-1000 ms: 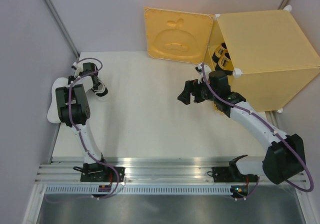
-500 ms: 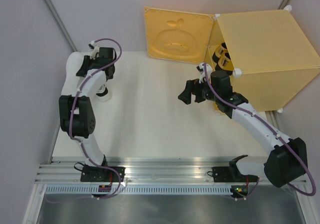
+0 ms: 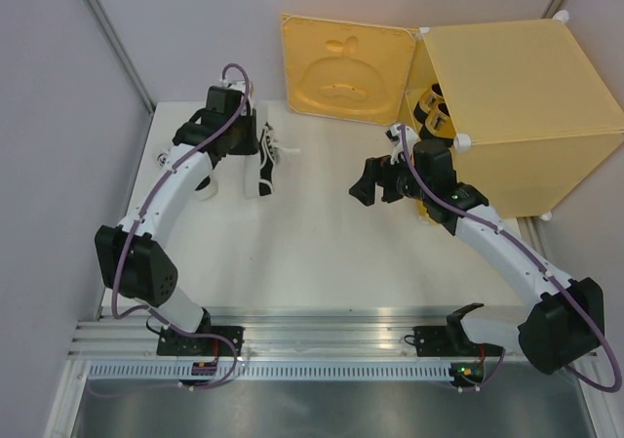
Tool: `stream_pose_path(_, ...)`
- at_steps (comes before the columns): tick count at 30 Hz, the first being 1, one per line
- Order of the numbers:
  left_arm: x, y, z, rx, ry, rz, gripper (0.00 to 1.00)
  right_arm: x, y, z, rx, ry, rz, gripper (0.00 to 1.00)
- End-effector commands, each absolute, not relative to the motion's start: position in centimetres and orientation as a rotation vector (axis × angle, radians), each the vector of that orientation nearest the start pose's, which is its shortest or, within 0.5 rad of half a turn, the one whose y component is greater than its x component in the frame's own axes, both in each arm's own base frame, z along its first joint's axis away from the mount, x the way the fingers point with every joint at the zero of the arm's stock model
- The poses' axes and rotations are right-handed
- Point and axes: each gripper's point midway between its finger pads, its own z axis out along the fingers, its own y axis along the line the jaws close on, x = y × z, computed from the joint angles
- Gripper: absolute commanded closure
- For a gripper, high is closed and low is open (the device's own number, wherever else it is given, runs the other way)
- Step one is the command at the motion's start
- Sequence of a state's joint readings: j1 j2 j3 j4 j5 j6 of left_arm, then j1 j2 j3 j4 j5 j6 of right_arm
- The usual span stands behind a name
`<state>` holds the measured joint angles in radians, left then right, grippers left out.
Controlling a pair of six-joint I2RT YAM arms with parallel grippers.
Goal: Place and organize the shoes in the shoe cabinet
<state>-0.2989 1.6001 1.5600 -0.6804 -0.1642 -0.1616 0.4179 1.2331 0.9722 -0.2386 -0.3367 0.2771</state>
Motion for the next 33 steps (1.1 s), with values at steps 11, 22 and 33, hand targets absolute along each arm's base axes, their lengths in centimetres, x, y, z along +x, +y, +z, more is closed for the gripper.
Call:
stream_pose_path(11,33.3,-27.7,18.4,0.324,2.401,-1.253,0.98,29.3,22.1,21.8,-0.416,2.078,0.732,0.03)
stream_pose_path(22,32.5,-26.0,11.5,0.381,2.516,-1.133,0.44,27.4,24.2,19.6,-0.515,2.141,0.727,0.04)
stream_pose_path(33,34.4,-17.8,16.0,0.174,2.442,-0.73,0.05,25.4,27.9,18.6,-0.728,2.169,0.727,0.06)
